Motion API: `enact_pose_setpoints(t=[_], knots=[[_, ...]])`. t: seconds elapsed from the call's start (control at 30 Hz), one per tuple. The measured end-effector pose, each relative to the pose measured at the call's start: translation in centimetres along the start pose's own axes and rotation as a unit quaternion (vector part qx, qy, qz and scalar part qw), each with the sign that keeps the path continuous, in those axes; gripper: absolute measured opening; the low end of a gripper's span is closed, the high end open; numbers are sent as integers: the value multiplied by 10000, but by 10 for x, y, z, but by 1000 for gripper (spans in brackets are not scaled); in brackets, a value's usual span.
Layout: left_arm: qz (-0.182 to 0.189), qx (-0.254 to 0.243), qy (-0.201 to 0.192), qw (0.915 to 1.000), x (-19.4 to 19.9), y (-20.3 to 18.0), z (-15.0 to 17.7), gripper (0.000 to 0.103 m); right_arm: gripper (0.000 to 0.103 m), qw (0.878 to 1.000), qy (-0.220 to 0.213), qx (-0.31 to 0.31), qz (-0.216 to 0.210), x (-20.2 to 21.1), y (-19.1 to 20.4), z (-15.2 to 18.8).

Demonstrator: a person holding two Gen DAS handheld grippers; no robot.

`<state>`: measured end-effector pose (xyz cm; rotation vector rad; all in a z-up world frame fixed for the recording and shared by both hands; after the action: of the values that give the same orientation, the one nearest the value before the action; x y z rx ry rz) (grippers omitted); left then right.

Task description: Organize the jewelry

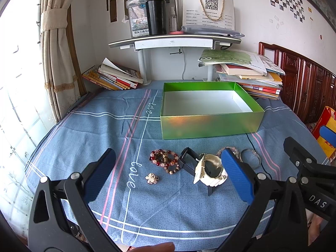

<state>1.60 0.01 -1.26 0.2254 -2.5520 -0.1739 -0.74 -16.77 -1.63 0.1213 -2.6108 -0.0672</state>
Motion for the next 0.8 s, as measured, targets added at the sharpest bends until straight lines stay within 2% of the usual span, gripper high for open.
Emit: enact_pose_setpoints(t=[0.8], knots=[[-5,-14,11,10000,0,-1,0,99,101,10000,21,-11,1,-1,0,2]])
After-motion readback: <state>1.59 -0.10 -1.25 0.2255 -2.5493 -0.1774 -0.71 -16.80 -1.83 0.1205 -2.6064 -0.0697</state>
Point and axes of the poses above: each gripper's, at about its wrist camera, not at the fingertips, and x roughly against the way its jaws point, y to its left, z to its underside, the point moved 2 cm from there along -x, roughly the way its jaws point, and after that the axes turned 11 degrees about -z, right-handed, at the moved point
